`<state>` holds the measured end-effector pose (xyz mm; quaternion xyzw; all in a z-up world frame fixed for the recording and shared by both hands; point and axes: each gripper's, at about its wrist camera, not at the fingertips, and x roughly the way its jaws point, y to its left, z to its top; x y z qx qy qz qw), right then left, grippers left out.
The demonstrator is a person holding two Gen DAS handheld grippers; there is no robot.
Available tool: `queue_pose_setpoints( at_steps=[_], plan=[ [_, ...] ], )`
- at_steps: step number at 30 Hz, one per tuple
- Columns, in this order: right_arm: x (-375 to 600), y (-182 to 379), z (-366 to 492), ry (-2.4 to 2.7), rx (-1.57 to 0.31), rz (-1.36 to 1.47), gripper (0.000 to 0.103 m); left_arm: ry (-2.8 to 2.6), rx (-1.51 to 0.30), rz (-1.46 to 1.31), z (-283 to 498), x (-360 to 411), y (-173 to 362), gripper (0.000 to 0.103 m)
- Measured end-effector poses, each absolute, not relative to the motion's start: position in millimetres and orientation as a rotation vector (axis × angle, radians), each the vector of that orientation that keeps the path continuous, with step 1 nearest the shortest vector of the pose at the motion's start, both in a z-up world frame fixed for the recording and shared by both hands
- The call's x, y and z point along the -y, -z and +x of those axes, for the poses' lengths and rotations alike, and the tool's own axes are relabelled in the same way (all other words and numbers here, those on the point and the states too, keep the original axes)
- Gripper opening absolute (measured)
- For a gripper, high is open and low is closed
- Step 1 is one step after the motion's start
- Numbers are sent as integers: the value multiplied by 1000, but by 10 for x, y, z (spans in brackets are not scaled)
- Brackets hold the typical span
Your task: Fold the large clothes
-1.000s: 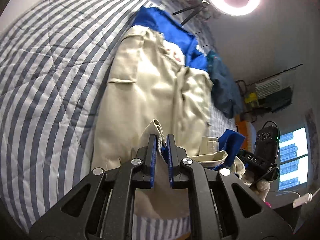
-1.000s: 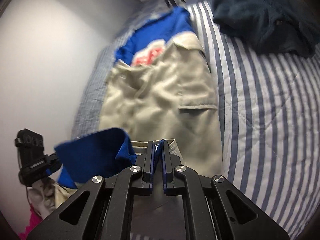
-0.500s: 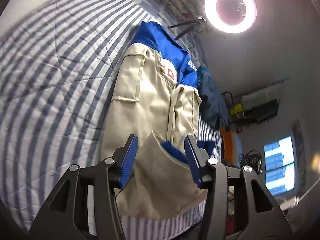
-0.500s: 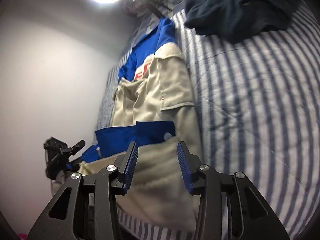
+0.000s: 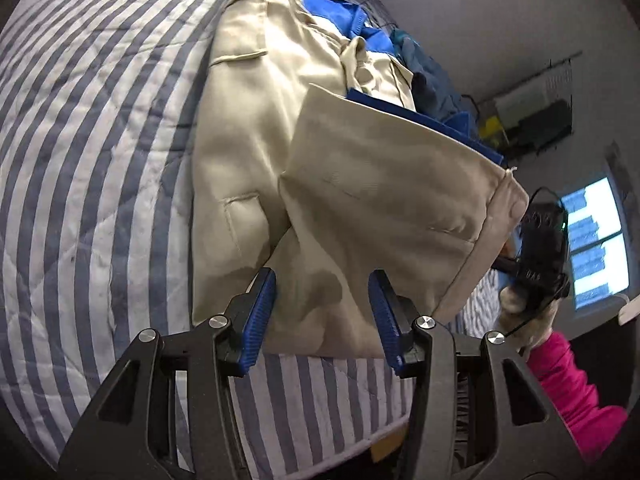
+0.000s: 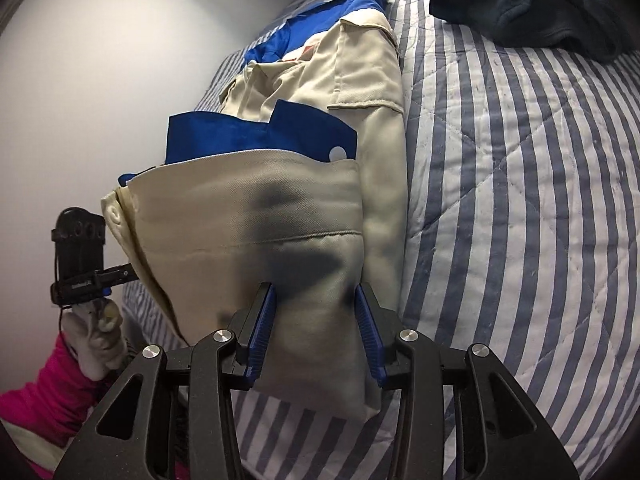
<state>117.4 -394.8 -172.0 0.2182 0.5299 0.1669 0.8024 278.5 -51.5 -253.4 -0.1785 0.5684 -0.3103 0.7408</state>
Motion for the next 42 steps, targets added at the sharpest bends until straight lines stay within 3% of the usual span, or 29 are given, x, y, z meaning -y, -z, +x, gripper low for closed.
queue_pose_setpoints(
  at_steps=[6,10,13,15,18,24,31,35,37,38,39,42],
  plan=[
    [4096,1763,1191,-389,-1125,550,40,694,-1246,-319,2839,649,2556,44],
    [4030,1866,1246,-416,-1121,581,40,675,-1258,-360,2962,625,2623,12],
    [3951,1853,1270,-417,-1111,565,36,671,-1238,-352,2924,599,2583,4],
    [3856,1775,1258,-423,-1098,518,17,668,-1215,-363,2841,541,2497,2],
    [3769,1595,1190,-418,-1063,466,7,660,-1183,-411,2678,389,2325,2],
    [3901,1314,1050,-397,-955,491,5,601,-1118,-524,2451,-62,2074,1],
    [3949,1849,1433,-340,-1066,505,5,444,-1188,-493,2636,-119,2564,1],
    [4128,1740,1383,-369,-1037,538,13,451,-1146,-474,2585,-233,2409,1],
    [4199,1685,1377,-341,-1020,525,27,441,-1106,-446,2535,-283,2273,1],
    [4233,1698,1405,-328,-1022,539,44,446,-1094,-439,2521,-295,2241,1],
    [4246,1717,1428,-325,-1025,550,54,462,-1084,-429,2517,-276,2197,1],
    [4131,1818,1604,-321,-1034,554,53,511,-1054,-351,2500,-83,2058,1]
  ],
)
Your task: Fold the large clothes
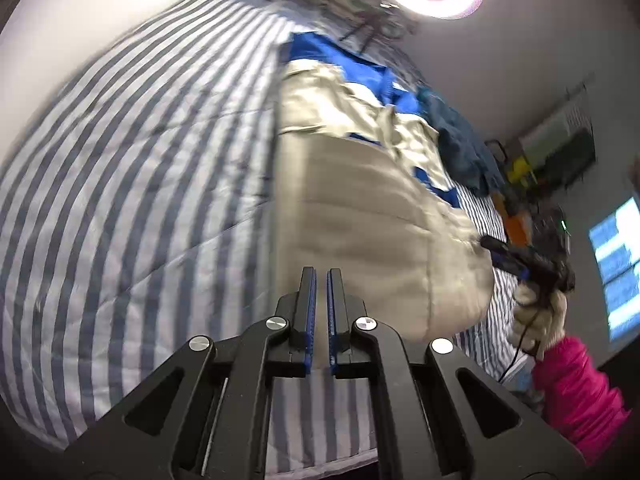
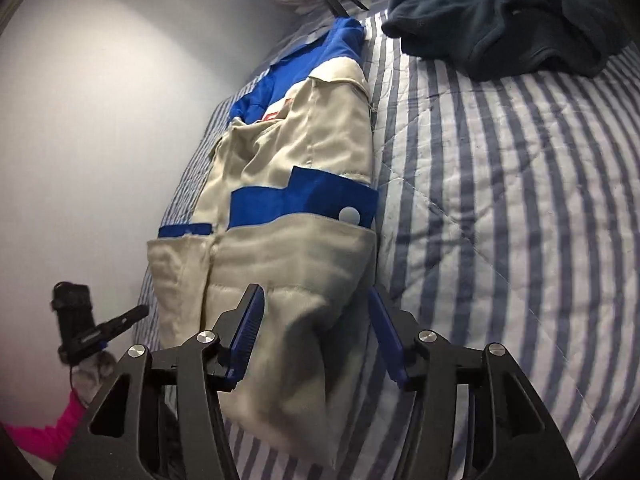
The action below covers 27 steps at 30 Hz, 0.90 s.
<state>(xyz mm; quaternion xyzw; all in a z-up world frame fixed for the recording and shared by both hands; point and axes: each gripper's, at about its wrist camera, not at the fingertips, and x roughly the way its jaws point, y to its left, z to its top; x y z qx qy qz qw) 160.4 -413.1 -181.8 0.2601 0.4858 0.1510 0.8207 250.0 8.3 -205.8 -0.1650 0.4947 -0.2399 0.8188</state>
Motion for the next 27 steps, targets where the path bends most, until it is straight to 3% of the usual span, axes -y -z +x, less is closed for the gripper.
queue_pose_setpoints(
  at_steps=[1,3,6,9,13,15,21,27],
  plan=[
    [4037,1829,1653,-328,-1043,525,48,520,-1047,-327,2532,8,2027,1],
    [3870,1743,1677,-345,-1025,438,23,544,-1031,-277,2558,168,1980,1],
    [3849,1518,1612,-455,-920,449,16,548,-1021,-226,2657,307,1969,1],
    [4041,1583,1653,-487,-887,540,15,529,-1042,-186,2894,423,2113,1],
    [4154,2088,1843,-434,-1010,610,17,520,-1100,-169,3188,540,2512,1],
    [4185,2100,1838,-410,-1012,607,29,537,-1103,-201,3223,503,2526,1],
    [4081,1532,1565,-228,-950,341,38,531,-1043,-196,3134,305,2233,1],
    [3714,1106,1414,-264,-838,175,38,544,-1016,-89,3182,434,2178,1]
  ],
)
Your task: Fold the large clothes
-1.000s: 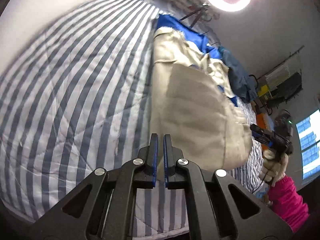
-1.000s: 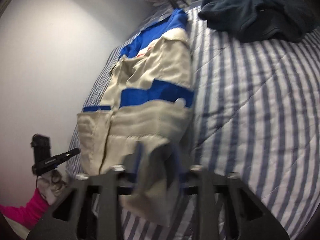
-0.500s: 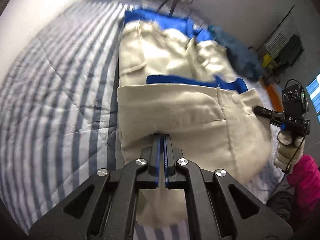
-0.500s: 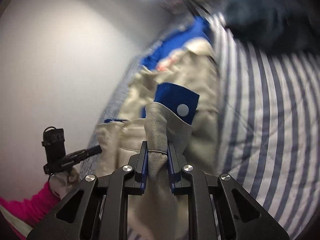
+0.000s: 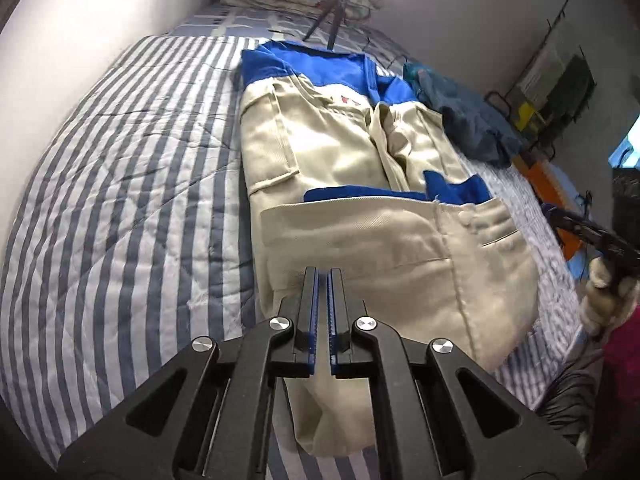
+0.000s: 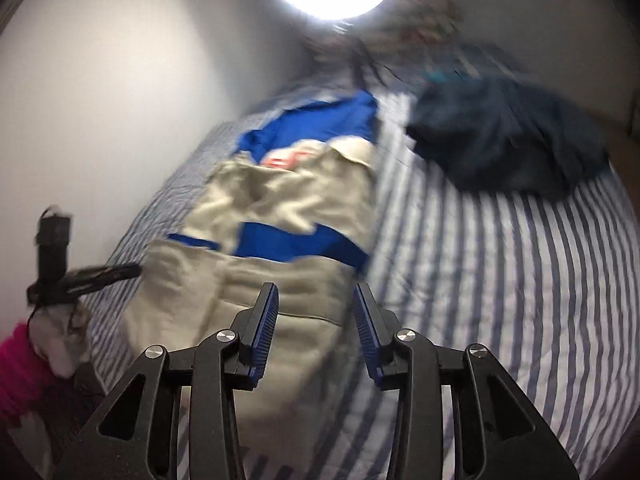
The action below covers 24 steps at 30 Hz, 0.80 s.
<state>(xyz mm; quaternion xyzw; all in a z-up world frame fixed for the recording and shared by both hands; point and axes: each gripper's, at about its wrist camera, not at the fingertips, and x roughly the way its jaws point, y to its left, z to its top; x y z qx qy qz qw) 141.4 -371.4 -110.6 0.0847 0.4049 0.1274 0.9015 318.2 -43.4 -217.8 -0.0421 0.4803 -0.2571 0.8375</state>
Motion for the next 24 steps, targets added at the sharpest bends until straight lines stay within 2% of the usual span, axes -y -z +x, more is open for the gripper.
queue_pose_setpoints(
  at_steps=[5,7,10,13,20,24],
  plan=[
    [3443,1601,1714,-258,-962,89,37,532,-1058,-80,3383,558,2425,3],
    [3468,1867,1811,-247,-1038,107,34,532,-1063,-89,3429,567,2465,4],
    [3397,1866,1849,-225,-1056,65,34,528,-1090,-71,3518,585,2412,4],
    [3399,1606,1894,-252,-1046,81,34,533,-1072,-79,3616,565,2181,4],
    [3682,644,2228,-253,-877,190,34,548,-901,-100,4244,533,1116,4],
    [3729,279,2627,-234,-812,190,36,546,-820,-101,4681,593,526,4]
  ],
)
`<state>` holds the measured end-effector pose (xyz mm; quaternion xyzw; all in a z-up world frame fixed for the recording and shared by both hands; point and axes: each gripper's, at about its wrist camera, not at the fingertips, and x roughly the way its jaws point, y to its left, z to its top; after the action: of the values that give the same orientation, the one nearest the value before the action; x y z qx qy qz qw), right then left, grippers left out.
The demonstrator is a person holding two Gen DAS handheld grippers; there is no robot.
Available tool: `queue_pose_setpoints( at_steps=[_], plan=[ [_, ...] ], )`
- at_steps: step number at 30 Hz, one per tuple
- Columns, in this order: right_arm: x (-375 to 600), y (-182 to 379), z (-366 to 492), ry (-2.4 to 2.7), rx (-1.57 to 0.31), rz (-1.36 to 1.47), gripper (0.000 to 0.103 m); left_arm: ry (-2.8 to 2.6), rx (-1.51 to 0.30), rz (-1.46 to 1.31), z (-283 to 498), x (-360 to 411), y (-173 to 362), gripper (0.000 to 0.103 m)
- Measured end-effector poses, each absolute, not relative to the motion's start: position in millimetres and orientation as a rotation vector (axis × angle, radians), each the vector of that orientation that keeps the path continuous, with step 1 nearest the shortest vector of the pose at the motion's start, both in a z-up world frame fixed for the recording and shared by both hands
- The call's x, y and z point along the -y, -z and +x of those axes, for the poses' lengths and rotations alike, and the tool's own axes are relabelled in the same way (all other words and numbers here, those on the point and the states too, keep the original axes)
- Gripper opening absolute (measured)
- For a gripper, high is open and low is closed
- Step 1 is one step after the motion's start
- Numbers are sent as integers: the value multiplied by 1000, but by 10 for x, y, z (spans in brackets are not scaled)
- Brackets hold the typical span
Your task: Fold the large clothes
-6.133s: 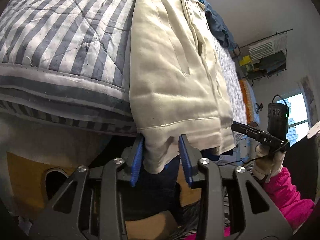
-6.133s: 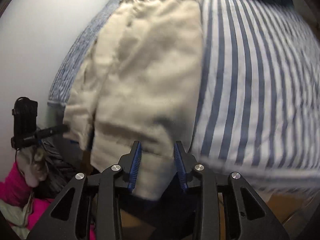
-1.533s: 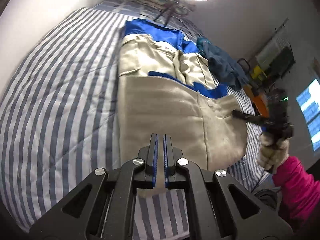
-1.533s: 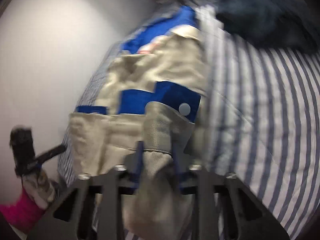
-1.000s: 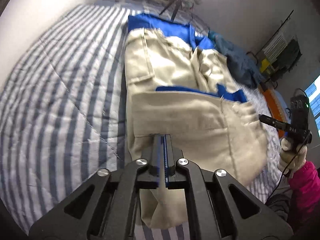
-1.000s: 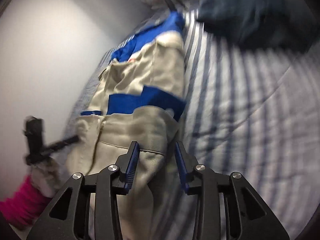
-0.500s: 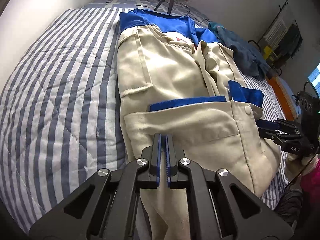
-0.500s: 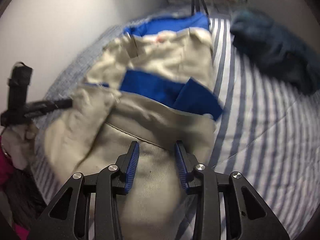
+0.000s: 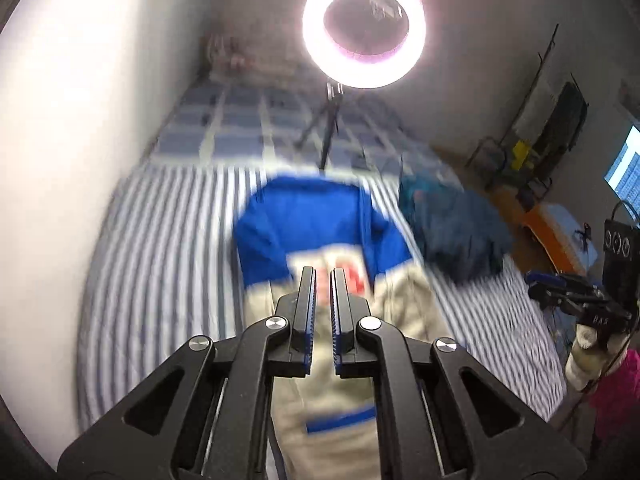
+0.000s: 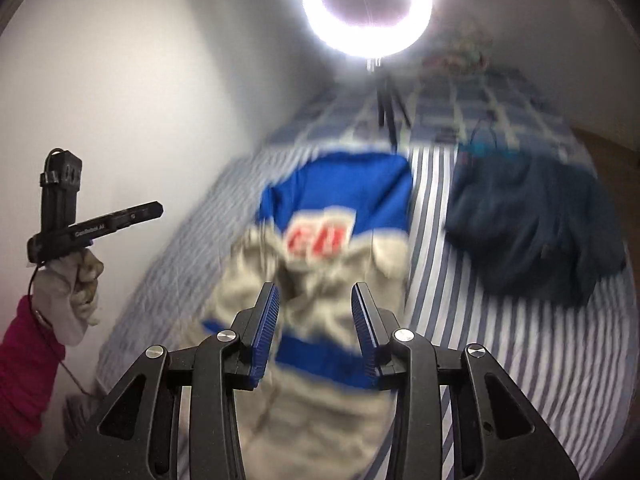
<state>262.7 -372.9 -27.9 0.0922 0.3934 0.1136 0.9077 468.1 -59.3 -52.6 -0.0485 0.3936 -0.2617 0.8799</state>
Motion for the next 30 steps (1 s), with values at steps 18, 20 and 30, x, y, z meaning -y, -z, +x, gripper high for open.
queue_pose_setpoints(
  at_steps=[18,20,30],
  plan=[
    [3970,609,4172,-75,-874,167,39,504,-981,-150,6242,987,1053,52],
    [4009,759,4310,-71,-897,189,39,493,-1006,-185,6387,968,1246,52],
    [4062,1386,4990,-48,-973,190,39,444,-1116,-196,7087,1073,2071,52]
  ],
)
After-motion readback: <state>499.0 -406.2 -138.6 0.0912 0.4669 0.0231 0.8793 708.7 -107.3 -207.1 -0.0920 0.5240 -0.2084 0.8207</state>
